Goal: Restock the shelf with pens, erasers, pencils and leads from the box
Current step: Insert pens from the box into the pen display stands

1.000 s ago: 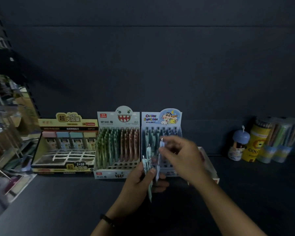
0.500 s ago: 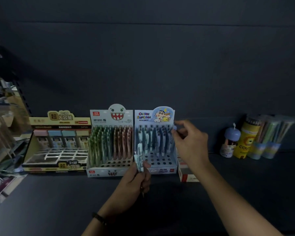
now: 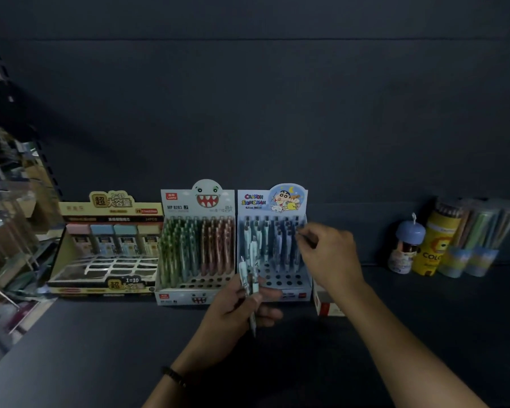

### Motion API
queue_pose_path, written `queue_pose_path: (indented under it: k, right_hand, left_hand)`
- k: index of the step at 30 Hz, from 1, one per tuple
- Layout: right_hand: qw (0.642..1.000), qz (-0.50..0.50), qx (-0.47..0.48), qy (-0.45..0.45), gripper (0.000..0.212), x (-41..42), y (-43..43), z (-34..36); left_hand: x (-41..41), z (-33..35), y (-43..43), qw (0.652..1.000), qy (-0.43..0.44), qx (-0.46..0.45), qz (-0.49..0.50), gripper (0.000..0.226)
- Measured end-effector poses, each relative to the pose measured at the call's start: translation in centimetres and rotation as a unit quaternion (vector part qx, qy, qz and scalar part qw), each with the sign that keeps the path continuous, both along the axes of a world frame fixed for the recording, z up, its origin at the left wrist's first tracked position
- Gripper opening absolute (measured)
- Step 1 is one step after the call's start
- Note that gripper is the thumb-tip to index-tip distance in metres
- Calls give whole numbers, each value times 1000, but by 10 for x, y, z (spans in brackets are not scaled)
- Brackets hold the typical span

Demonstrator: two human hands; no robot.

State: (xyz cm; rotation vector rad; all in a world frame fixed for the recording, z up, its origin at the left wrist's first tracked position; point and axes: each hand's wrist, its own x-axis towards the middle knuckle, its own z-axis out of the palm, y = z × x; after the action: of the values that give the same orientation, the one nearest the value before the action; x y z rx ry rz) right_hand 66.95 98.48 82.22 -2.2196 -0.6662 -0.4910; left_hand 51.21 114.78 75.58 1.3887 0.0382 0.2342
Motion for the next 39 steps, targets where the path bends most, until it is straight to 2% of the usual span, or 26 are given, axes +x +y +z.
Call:
queue_pose_path:
  k: [4,7,11,16,21,24,28,33,36,39]
  right_hand:
    - [999,-13,-4,-40,25,-14,-1,6]
    - [992,90,92,2,31,-37,4,10]
    - [975,172,125,62,36,-56,18,15]
    - [966,182,166,74,22,-57,35,12]
    - [965,170,191,56,29,-52,37,22]
    - [962,142,232,28,26,-42,33,24]
    - [975,88,201,-37,20,-35,34,21]
    - [983,51,113,-132,12,-23,46,18]
    - [986,50,71,-140,8,-20,54,15]
    - [985,38,47,-159,6,-21,59,15]
  left_hand:
    - [2,-1,1,999,-11,-34,14,26]
    - [2,-2,0,998,-20,-52,38,32]
    - [2,-3,0,998,-30,-39,51,34]
    - [-3,2,2,995,-53,-18,84,33]
    - [-3,2,0,989,-74,-16,127,33]
    - [-3,0,4,977,-108,36,182,35]
    - [-4,2,10,951,-119,166,230,41]
    - [-5,1,9,956,-103,146,232,45]
    - [-3,-3,12,953,-100,174,225,35]
    - [-3,0,10,961,-93,143,217,37]
